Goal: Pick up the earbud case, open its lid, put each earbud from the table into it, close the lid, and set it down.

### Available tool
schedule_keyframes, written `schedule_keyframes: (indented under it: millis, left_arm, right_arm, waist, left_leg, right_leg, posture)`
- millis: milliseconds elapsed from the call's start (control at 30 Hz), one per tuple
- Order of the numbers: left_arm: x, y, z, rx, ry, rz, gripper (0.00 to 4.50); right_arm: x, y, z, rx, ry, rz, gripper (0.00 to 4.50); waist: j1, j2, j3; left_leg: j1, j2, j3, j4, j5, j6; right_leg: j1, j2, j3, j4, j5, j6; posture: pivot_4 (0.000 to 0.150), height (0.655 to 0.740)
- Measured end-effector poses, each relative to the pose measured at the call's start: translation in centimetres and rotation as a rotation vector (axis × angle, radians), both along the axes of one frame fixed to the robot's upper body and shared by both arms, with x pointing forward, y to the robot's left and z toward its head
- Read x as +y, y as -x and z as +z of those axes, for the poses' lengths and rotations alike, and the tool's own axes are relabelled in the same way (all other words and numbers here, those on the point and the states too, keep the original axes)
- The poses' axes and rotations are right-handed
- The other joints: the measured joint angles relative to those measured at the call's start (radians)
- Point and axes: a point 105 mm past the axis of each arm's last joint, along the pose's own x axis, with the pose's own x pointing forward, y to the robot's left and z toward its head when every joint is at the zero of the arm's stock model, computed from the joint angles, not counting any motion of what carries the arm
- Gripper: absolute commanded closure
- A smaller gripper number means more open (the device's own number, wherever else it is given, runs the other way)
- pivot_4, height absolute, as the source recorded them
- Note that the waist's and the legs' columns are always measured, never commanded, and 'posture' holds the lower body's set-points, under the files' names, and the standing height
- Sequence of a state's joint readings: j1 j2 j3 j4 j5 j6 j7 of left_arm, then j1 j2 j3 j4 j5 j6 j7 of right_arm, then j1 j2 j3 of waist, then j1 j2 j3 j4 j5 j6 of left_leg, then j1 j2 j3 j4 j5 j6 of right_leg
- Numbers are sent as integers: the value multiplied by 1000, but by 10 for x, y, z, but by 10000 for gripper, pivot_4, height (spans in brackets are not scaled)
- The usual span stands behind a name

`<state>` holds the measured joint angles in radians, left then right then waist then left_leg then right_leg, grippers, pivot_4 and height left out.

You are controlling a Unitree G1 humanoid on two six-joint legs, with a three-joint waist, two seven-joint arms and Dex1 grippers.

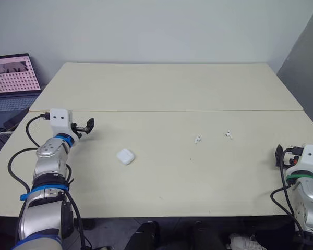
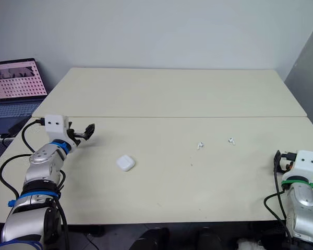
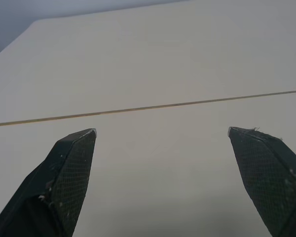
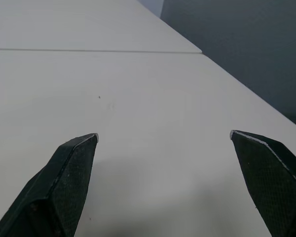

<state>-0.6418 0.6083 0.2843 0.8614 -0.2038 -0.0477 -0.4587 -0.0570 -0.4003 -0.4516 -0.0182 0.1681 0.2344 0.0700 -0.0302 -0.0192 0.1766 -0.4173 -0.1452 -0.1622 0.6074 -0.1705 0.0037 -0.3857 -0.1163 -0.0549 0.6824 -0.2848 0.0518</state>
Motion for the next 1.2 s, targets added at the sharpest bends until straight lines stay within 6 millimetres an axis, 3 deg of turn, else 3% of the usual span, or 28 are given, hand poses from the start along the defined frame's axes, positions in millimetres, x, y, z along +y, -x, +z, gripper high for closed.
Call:
schedule_keyframes:
  millis: [167, 233, 333, 433, 533, 633, 800, 1067, 1200]
  left_arm:
    - [-2, 3, 21, -42, 21, -86, 152]
    - [-2, 9, 29, -32, 8, -155, 152]
    - [-15, 21, 42, -6, -29, -313, 152]
    - [-31, 34, 41, 46, -57, -423, 152]
    - [-53, 55, 31, 122, -81, -536, 152]
    - [-77, 74, 24, 169, -93, -636, 152]
    - [-97, 89, 13, 217, -118, -700, 152]
    - [-126, 95, -37, 309, -74, -707, 152]
    - [-131, 93, -52, 338, -85, -685, 152]
  right_arm:
    - [36, -30, 22, -10, 47, 230, 0]
    - [65, -44, 28, 5, 47, 396, 0]
    - [124, -56, 45, 13, 37, 741, 0]
    - [168, -48, 56, 26, 40, 1021, 0]
    - [214, -27, 55, 90, 7, 1336, 0]
    - [244, -8, 52, 149, -8, 1542, 0]
    - [260, 7, 48, 211, 12, 1685, 0]
    - [273, 18, 54, 224, 57, 1756, 0]
    - [275, 23, 59, 233, 62, 1768, 0]
  waist:
    - [-3, 0, 0]
    - [-7, 0, 0]
    - [-11, 0, 0]
    - [-6, 0, 0]
    - [-3, -1, 1]
    - [1, -1, 1]
    - [5, -1, 1]
    - [7, -1, 1]
    - [11, -1, 1]
  left_leg:
    - [0, 1, 1, 0, 0, 0]
    - [0, 1, 2, 0, 0, 0]
    - [0, 1, 2, 0, 0, 0]
    - [-1, 1, 2, 0, -1, 1]
    - [-1, 1, 2, 0, -2, 2]
    - [-1, 2, 2, 0, -2, 3]
    - [-1, 2, 2, 0, -2, 3]
    - [-2, 2, 3, 0, -2, 3]
    - [-3, 2, 3, 0, -3, 2]
  right_leg:
    - [-1, 1, 1, 0, 0, 0]
    - [-1, 1, 3, 0, 0, 0]
    - [-1, 1, 3, -1, 0, 0]
    - [-2, 1, 4, -2, 0, -1]
    - [-2, 1, 4, -2, 0, -1]
    - [-3, 1, 4, -2, 0, -1]
    - [-3, 1, 5, -2, 0, 0]
    - [-4, 1, 5, -3, 0, 0]
    - [-4, 1, 5, -3, 0, 0]
  posture:
    - [1500, 7400]
    - [1500, 7400]
    - [1500, 7400]
    - [1500, 7400]
    - [1500, 7400]
    - [1500, 7400]
    - [1500, 7400]
    - [1500, 7400]
    - [1500, 7400]
